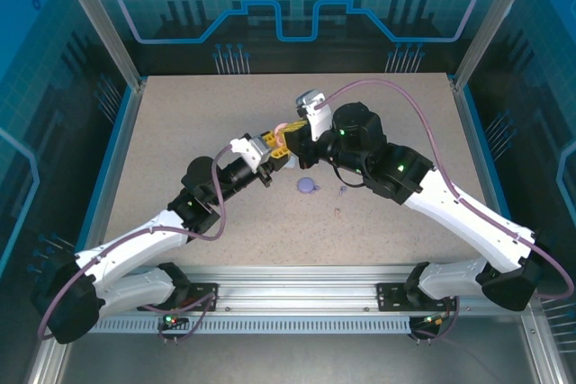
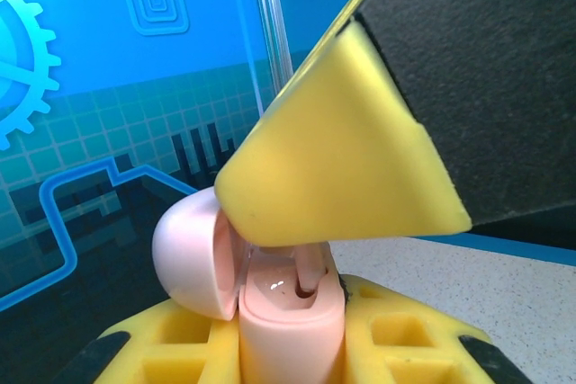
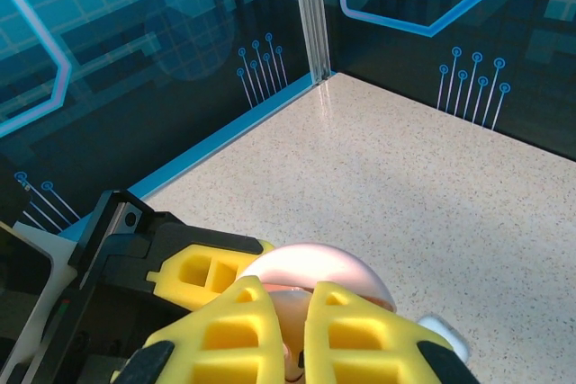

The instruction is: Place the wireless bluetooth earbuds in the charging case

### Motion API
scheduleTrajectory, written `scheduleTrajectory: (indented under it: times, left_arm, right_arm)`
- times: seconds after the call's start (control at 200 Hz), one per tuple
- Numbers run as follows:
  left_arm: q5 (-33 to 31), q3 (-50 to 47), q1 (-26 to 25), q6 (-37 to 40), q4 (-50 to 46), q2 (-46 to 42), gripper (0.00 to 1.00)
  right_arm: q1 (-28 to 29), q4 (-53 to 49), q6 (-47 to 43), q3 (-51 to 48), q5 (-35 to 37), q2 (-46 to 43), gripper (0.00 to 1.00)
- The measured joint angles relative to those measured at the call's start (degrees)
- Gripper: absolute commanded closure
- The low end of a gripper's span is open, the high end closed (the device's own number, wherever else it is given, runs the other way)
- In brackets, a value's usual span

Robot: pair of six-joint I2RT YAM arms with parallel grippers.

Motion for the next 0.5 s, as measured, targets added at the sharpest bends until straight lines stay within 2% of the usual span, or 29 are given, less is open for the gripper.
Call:
scheduleTrajectory:
  times: [0.205, 0.5]
  left_arm:
    - [0.2, 0.0, 0.0, 0.0, -0.2, 0.0, 1.00]
    - [1.1, 0.0, 0.0, 0.0, -1.0, 0.0, 1.00]
  right_arm:
    - [-0.1, -0.3, -0.9, -0.1, -0.3, -0.1, 0.94]
    - [-0.6, -5.8, -9.0, 2.9, -3.9, 1.3, 0.93]
